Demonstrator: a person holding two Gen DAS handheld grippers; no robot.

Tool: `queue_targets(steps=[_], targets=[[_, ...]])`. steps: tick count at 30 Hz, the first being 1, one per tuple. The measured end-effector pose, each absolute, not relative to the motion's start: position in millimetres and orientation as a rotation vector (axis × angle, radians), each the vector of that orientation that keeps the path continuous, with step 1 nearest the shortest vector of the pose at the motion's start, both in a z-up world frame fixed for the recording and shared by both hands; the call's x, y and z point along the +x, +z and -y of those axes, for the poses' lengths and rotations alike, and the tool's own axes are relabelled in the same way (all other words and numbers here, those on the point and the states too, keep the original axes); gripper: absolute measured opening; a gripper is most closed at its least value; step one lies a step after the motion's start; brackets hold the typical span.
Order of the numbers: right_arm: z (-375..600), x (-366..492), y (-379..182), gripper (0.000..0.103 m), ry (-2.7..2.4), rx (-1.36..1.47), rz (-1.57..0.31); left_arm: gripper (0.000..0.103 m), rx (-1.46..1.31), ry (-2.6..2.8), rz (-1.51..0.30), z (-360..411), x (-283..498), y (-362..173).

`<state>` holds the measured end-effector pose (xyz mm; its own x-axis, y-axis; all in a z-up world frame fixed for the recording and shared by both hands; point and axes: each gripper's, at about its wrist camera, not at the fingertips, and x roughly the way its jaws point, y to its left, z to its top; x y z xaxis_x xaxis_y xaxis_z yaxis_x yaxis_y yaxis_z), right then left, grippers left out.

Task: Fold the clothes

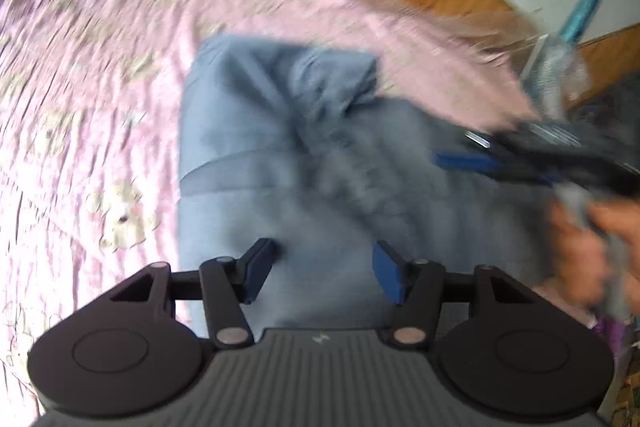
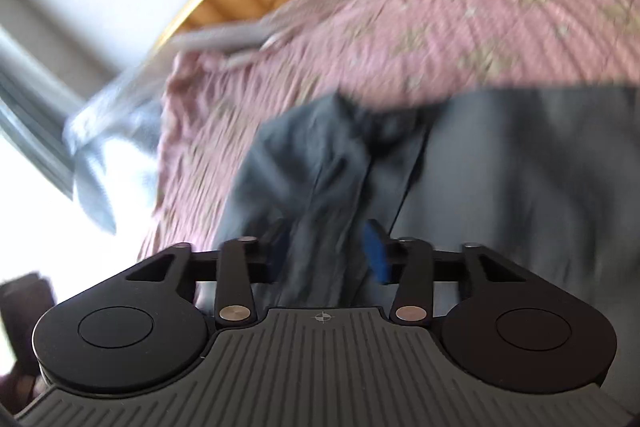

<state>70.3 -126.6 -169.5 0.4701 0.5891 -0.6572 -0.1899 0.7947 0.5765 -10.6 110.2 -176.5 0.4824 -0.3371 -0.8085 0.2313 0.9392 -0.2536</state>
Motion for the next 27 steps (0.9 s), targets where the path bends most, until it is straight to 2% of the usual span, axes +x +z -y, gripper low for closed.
queue_targets(steps=[4, 5, 6, 7, 9, 14, 20, 21, 23, 26, 27], targets=[[130.5, 29.5, -175.1, 0.031, 0.524, 0.471, -1.023, 0.053, -0.138, -0.369, -1.004, -120.1, -1.1, -176.6], [131.4, 19.3, -176.5, 0.032, 0.53, 0.474, -1.036, 0.053, -0.116, -0.395, -0.997, -118.8, -3.6, -173.9], [132.4, 9.0, -177.9, 0.038, 0.536, 0.476, -1.048, 0.053, -0.074, -0.435, -0.986, -115.1, -9.6, -169.3], [133.4, -1.2, -179.3, 0.047, 0.542, 0.478, -1.061, 0.053, -0.032, -0.474, -0.974, -111.3, -15.5, -164.7], [135.3, -21.6, -182.1, 0.056, 0.555, 0.483, -1.087, 0.058, 0.052, -0.552, -0.949, -103.9, -27.3, -155.6], [139.2, -71.0, -190.9, 0.057, 0.586, 0.492, -1.153, 0.061, 0.27, -0.731, -0.883, -81.4, -56.2, -138.6], [113.5, -85.9, -204.1, 0.057, 0.624, 0.469, -1.16, 0.057, 0.434, -0.707, -0.869, -64.5, -66.4, -171.8], [108.3, -86.3, -202.8, 0.057, 0.631, 0.451, -1.152, 0.055, 0.422, -0.699, -0.875, -69.0, -64.2, -173.3], [99.4, -86.5, -198.9, 0.057, 0.643, 0.398, -1.131, 0.038, 0.363, -0.684, -0.897, -83.1, -54.9, -171.5], [92.9, -88.1, -194.5, 0.058, 0.67, 0.34, -1.099, 0.021, 0.213, -0.662, -0.938, -102.5, -42.6, -164.9], [91.1, -88.1, -193.0, 0.058, 0.683, 0.327, -1.09, 0.019, 0.162, -0.652, -0.949, -108.3, -38.7, -162.9]])
